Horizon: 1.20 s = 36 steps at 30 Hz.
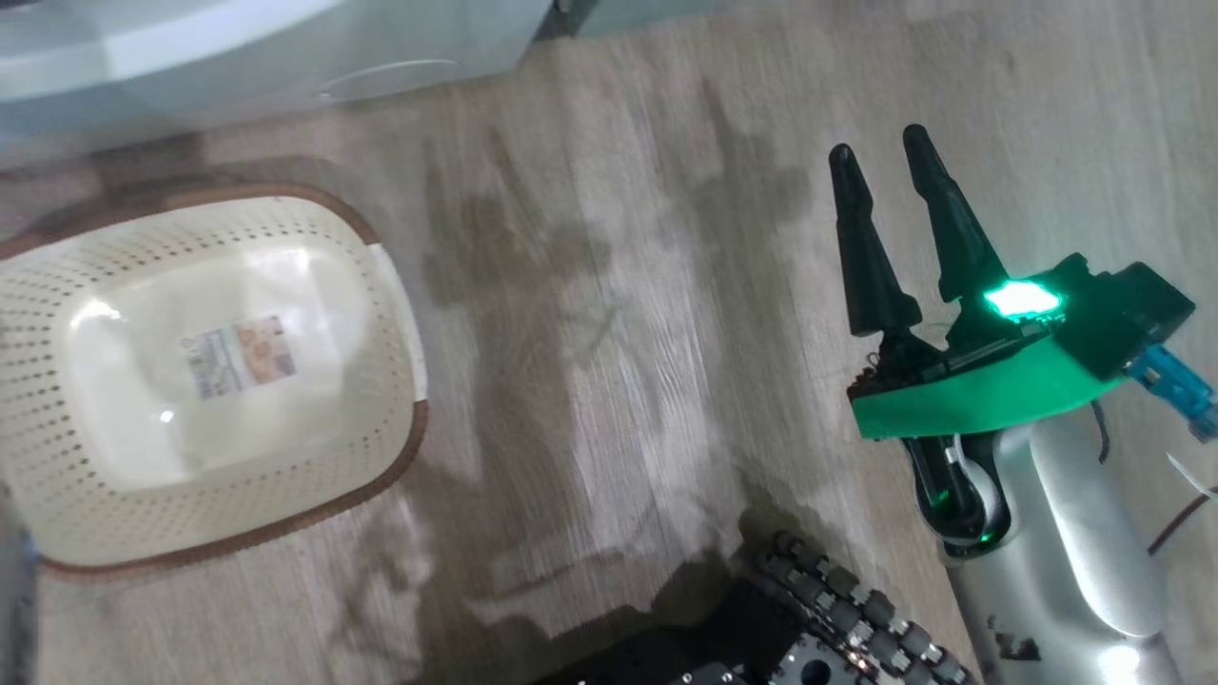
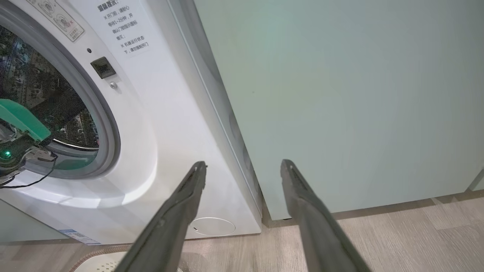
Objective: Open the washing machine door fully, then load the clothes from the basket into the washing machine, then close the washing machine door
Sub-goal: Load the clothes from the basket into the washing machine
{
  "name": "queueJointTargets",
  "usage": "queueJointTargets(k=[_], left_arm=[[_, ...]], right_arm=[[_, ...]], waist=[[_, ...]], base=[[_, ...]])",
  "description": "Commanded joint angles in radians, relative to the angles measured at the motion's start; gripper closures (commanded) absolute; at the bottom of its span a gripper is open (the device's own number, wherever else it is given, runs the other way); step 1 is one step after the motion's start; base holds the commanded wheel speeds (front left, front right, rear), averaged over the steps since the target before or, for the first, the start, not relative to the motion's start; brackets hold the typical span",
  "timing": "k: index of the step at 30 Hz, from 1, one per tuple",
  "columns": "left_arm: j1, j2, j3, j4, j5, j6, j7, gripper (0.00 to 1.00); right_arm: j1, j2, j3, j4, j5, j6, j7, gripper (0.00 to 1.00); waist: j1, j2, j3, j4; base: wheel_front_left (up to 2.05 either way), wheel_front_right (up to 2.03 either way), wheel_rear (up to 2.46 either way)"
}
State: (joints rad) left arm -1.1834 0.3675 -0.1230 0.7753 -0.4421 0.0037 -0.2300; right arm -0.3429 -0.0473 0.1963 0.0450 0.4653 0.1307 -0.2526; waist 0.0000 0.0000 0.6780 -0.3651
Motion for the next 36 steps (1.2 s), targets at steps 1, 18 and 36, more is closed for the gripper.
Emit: queueJointTargets(k=[1,18,36], left_arm=[[0.026,0.026,0.011,-0.061,-0.004,0.009,-0.009,0.00],[0.579,-0.021,0.063,-0.677,0.006,0.126,-0.030,0.00],[0.952,-0.072,0.066,-0.883,0.068,0.187,-0.032,0.00]], right_arm=[[0.014,-0.003,0.008,-0.023,-0.009,0.000,-0.009,0.00],[0.032,-0.003,-0.069,-0.002,-0.107,0.000,-0.009,0.00],[0.095,-0.003,-0.138,0.025,-0.232,0.000,0.013,0.00]], waist=[[0.0000,0.0000,-0.030,0.030],[0.0000,0.0000,-0.193,0.181],[0.0000,0.0000,-0.352,0.280]], base=[[0.00,0.00,0.00],[0.00,0.00,0.00],[0.00,0.00,0.00]])
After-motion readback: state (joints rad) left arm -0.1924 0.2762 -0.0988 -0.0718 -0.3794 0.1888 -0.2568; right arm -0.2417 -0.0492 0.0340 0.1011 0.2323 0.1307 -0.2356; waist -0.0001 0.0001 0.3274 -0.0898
